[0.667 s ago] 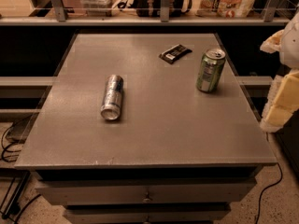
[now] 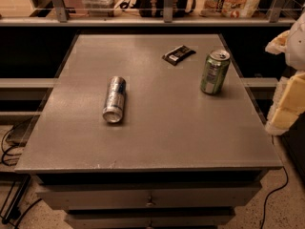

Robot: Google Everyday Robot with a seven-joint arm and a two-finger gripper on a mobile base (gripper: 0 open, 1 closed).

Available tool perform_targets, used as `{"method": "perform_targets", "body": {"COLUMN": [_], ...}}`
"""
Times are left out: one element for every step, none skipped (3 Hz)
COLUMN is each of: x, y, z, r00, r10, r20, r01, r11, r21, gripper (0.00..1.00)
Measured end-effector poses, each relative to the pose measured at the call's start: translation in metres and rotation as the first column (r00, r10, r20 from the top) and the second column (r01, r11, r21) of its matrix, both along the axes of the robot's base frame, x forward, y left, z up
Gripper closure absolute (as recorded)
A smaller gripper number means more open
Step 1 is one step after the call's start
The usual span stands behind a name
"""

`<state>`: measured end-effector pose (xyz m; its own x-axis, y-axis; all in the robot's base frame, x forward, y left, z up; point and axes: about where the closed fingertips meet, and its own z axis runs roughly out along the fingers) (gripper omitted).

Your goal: Knock green can over

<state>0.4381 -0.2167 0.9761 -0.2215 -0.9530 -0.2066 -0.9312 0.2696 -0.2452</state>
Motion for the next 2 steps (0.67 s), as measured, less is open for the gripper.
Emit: {"method": "perform_targets", "body": {"x": [0.005,0.024], "y": [-0.001,-0.005], "z": [-0.001,-0.006], "r00": [0.9998,0.9956], "r10": [-0.010,-0.054], "r20": [0.018,0.077], "r01": [0.010,0.043], "r11": [0.999,0.988], "r21": [0.030,0.145], "gripper": [0.00,0.00]}}
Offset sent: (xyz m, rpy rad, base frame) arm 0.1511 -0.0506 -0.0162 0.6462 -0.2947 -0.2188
